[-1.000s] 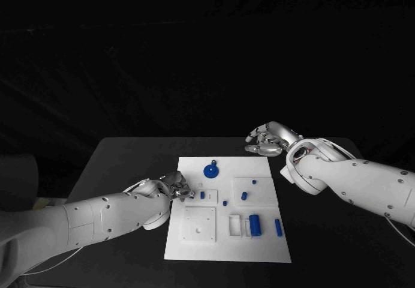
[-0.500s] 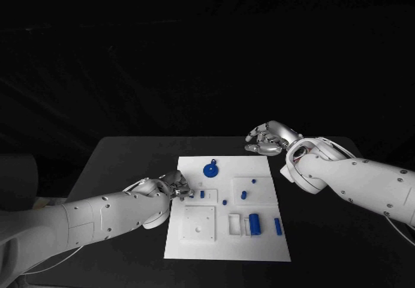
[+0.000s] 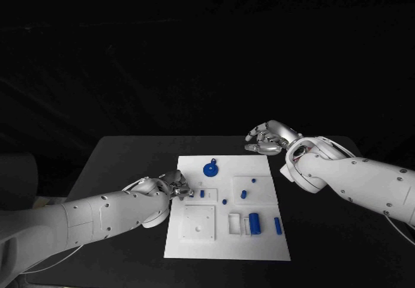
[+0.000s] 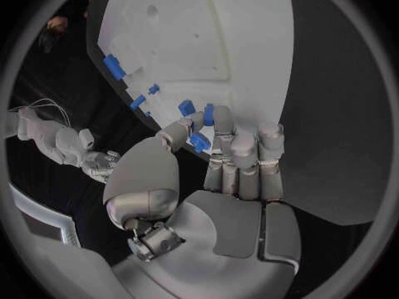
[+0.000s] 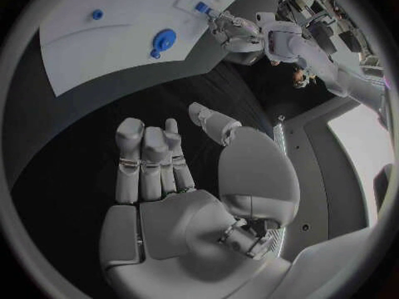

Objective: Assemble the parts on the task board

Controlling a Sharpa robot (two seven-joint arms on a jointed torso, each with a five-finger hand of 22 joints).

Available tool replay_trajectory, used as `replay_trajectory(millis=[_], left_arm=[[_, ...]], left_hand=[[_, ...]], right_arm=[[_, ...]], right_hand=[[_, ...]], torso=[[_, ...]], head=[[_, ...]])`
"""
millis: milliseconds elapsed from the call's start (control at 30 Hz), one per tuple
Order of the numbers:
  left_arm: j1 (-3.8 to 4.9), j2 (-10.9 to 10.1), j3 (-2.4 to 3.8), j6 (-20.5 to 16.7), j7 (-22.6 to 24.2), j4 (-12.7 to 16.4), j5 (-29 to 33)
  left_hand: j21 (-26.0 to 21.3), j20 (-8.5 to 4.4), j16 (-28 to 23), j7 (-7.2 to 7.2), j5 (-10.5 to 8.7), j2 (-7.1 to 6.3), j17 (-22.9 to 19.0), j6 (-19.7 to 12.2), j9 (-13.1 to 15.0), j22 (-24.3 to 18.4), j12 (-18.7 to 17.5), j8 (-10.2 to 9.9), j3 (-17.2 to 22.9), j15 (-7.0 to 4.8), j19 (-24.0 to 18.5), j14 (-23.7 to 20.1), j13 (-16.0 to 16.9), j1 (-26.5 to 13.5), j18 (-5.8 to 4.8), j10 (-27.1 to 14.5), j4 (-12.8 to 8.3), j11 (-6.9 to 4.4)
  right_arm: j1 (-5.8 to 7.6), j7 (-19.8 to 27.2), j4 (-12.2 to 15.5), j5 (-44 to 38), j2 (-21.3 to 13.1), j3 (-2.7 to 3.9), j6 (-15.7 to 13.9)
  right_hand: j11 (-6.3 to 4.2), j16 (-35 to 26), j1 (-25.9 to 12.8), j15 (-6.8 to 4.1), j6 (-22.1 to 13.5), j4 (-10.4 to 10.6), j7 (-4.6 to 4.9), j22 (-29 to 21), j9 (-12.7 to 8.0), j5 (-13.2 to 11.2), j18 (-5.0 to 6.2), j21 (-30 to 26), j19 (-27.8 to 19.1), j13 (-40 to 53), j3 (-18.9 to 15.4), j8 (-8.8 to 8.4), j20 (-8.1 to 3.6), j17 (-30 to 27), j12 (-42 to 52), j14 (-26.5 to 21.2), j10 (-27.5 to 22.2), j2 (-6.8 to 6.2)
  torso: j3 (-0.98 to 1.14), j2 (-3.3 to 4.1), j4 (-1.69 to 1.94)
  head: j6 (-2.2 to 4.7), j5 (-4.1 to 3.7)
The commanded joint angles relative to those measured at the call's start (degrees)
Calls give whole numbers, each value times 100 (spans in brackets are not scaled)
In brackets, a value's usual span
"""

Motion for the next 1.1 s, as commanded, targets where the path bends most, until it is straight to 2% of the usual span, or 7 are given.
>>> replay_trajectory(millis=[33,367,567,900,1100], left_arm=[[-57,-2,-38,312,-76,10,-3],[-57,-18,-38,324,-90,18,-19],[-57,-23,-38,303,-104,23,-29],[-57,-16,-38,294,-96,24,-29],[-56,2,-38,319,-79,11,-26]], left_hand=[[36,-571,23,-244,-15,10,-8,661,476,89,27,80,-9,-340,4,293,10,35,165,440,34,-399],[54,-567,95,-259,7,49,-9,709,482,90,75,124,-22,-335,9,312,26,21,168,488,35,-397],[71,-563,142,-261,14,209,-26,702,481,92,100,145,-43,-337,3,305,33,-57,170,480,3,-401],[89,-562,193,-271,70,272,-41,716,488,93,138,180,-47,-342,3,311,44,-126,176,490,-68,-407],[94,-560,205,-272,57,265,-49,718,490,91,151,190,-54,-343,4,309,47,-158,177,490,-82,-406]], right_arm=[[-1,-4,3,-19,7,2,89],[-1,-10,10,-44,4,2,91],[-1,-11,14,-45,6,2,95],[-1,-14,12,-46,8,2,100],[-1,-16,12,-48,9,2,102]], right_hand=[[3,-33,-3,-2,-14,-29,40,55,-7,34,396,-37,-3,-10,-1,20,-20,-8,24,-22,-23,44],[3,-35,1,-1,-14,-36,40,56,-8,44,396,-41,-4,-14,2,20,-20,-10,24,-24,-27,53],[3,-37,60,-2,-13,-98,39,60,-9,67,396,-48,-9,-22,27,23,-23,-12,27,-27,-32,81],[4,-38,64,-1,-12,-118,40,62,-11,103,396,-52,-9,-28,33,24,-19,-14,30,-27,-34,91],[5,-39,62,0,-13,-128,41,64,-12,132,396,-54,-9,-32,36,24,-17,-15,31,-28,-36,94]], torso=[[-2,1,0],[-1,3,-1],[-2,3,0],[2,4,-2],[2,3,-3]], head=[[-3,4],[-18,13],[-25,14],[-29,14],[-20,4]])
